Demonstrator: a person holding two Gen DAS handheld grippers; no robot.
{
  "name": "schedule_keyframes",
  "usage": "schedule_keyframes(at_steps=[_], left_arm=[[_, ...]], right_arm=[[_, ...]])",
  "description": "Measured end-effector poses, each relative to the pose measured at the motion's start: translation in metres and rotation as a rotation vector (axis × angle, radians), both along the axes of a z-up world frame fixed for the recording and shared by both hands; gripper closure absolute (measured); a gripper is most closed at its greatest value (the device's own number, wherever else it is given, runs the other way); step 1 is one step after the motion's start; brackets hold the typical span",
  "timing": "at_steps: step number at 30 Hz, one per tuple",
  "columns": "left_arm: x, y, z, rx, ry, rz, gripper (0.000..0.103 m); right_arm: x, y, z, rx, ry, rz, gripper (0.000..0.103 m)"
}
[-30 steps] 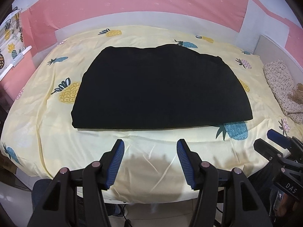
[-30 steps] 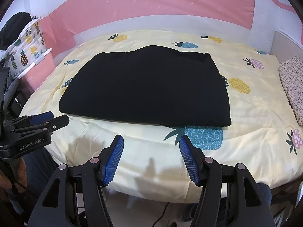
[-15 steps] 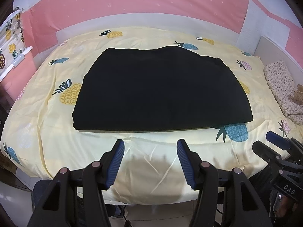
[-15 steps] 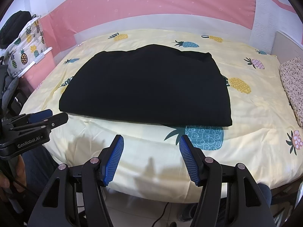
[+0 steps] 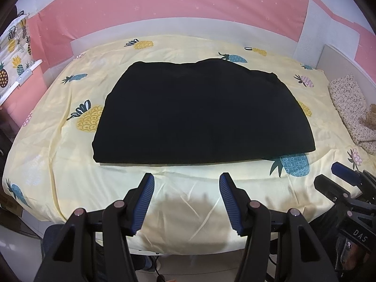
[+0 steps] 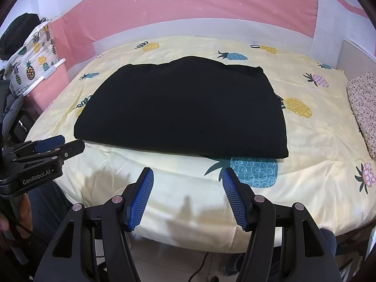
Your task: Fold large clothes
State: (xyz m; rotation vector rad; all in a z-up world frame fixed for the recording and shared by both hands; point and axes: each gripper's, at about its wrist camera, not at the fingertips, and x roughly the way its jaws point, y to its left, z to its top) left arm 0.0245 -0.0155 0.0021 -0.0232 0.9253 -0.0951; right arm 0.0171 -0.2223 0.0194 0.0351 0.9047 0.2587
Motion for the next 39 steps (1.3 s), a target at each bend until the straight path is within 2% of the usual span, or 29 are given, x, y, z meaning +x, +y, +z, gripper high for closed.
schedule_keyframes(at_steps=[39], left_arm=[[0.0021,-0.0059,-0.0046,-0.002,0.018,0.005,0.043]], right_arm=[[0.0028,-0.0002,-0.0042,0.005,0.016,0.004,0.041]])
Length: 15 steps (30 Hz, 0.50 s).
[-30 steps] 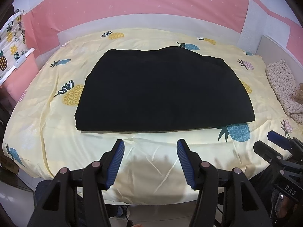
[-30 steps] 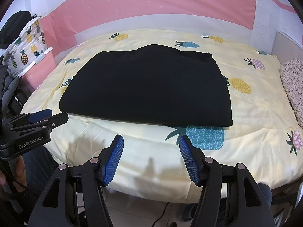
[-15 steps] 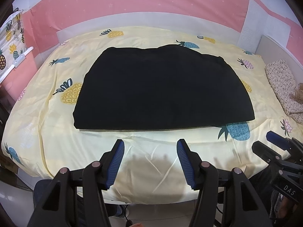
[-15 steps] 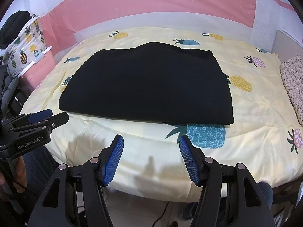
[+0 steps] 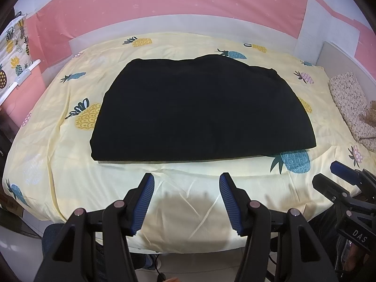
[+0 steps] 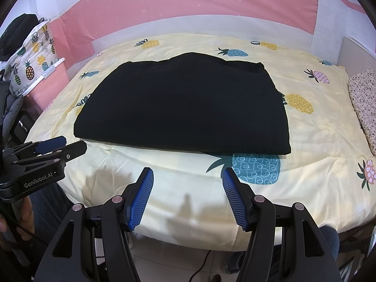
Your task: Fold large clothes
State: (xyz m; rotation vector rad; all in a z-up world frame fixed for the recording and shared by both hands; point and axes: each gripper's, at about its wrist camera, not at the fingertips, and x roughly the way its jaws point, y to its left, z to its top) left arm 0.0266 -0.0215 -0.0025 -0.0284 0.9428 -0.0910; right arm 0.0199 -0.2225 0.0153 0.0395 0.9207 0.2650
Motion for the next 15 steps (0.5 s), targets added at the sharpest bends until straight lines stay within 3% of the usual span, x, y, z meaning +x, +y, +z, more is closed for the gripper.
schedule_keyframes(at_steps=[15], left_arm=[[-0.001,0.0054,0.0006,0.016,-0.01,-0.01,0.043]], right_arm=[[-0.0017,0.001,0.0034,0.008,-0.008,-0.003,0.041]])
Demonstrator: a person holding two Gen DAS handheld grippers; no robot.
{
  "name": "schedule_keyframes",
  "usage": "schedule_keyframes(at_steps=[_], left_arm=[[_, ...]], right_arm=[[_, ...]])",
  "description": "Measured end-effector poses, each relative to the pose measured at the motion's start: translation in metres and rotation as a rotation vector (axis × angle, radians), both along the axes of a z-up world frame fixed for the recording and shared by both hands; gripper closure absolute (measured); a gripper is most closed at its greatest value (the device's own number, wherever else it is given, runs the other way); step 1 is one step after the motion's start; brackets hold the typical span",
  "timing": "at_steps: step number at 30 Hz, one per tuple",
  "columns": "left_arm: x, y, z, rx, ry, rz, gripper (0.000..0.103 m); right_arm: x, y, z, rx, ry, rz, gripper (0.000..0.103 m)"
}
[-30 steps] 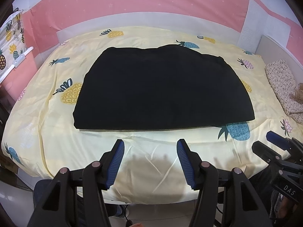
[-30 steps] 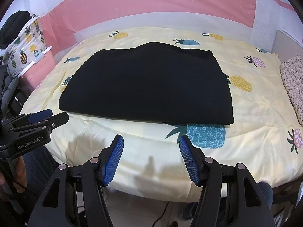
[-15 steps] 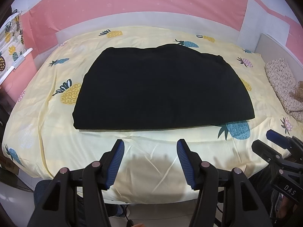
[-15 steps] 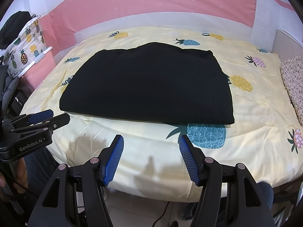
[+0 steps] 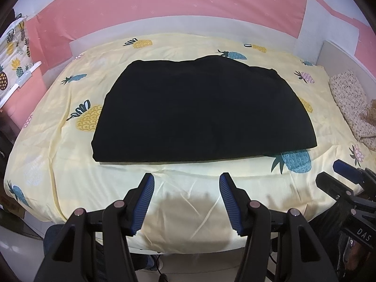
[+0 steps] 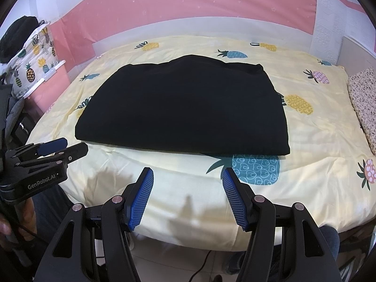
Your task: Fold large clothes
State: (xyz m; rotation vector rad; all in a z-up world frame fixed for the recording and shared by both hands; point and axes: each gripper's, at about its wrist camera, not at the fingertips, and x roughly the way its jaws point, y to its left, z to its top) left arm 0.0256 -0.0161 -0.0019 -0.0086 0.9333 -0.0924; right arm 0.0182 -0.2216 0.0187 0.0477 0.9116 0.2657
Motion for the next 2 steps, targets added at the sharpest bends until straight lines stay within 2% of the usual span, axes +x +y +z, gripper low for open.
schedule_keyframes(at_steps=[2], left_arm=[[-0.0001,0.0008,0.0002,0.002,-0.003,0.002,0.043]], right_arm=[[0.0,0.0001,0.0001,0.001,0.0,-0.001,0.041]])
